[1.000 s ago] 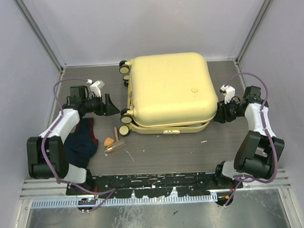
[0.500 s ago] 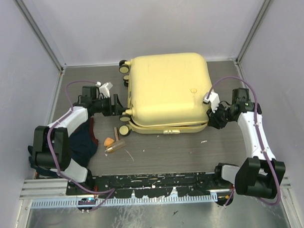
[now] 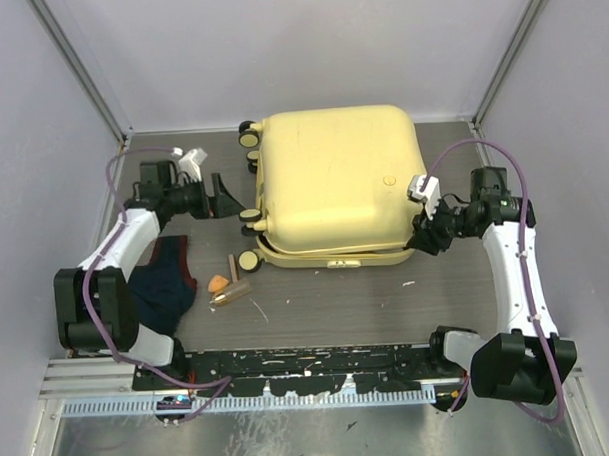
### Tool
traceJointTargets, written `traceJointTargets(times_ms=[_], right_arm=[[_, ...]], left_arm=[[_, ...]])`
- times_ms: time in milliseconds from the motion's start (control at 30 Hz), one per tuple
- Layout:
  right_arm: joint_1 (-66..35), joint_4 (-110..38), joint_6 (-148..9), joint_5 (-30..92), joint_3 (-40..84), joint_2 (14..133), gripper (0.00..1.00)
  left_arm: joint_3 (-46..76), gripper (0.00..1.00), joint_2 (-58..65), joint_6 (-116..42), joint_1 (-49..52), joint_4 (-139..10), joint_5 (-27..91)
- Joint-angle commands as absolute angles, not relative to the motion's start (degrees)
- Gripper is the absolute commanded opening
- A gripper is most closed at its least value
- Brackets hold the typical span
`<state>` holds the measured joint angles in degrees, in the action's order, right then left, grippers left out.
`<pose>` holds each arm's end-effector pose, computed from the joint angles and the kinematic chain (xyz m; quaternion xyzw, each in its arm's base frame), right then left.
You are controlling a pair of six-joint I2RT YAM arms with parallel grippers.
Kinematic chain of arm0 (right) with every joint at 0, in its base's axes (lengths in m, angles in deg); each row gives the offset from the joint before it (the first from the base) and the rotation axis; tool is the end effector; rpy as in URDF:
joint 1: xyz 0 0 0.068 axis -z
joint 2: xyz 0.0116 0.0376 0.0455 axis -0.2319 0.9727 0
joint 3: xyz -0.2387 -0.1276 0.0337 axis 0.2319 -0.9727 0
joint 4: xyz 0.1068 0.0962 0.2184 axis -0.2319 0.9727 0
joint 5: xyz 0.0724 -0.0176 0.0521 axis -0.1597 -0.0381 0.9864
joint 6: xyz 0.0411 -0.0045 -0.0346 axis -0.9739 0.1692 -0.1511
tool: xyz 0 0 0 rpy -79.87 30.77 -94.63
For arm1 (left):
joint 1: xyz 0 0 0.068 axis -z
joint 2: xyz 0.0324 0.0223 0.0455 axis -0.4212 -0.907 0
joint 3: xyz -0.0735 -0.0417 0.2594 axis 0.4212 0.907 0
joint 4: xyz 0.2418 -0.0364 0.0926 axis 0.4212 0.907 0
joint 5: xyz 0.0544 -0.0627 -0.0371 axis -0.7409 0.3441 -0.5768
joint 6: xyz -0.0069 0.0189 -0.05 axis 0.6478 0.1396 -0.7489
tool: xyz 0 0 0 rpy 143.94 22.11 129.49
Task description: Pack the luggage
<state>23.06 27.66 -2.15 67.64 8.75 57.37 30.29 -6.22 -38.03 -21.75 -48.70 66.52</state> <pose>0.1950 -0.0078 0.3105 -0.4573 0.7860 0.1982 0.3657 0.3148 -0.0417 0.2438 0.0802 0.8609 -0.3822 0.3261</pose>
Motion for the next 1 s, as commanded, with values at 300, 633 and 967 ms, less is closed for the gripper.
traceJointTargets(times_ms=[300, 633, 967], right_arm=[[34.02, 37.09, -3.72, 79.86, 15.88, 62.80, 0.61], [38.10, 31.23, -10.48, 80.41, 14.69, 63.98, 0.77], [38.22, 25.70, -15.50, 82.10, 9.97, 57.29, 0.78]], left_arm=[[9.15, 1.00, -0.15, 14.68, -21.04, -8.20, 78.82], [15.26, 0.99, 0.60, 21.91, -7.41, -15.04, 67.23], [16.40, 0.72, -2.49, 24.09, -4.06, -15.00, 63.10]])
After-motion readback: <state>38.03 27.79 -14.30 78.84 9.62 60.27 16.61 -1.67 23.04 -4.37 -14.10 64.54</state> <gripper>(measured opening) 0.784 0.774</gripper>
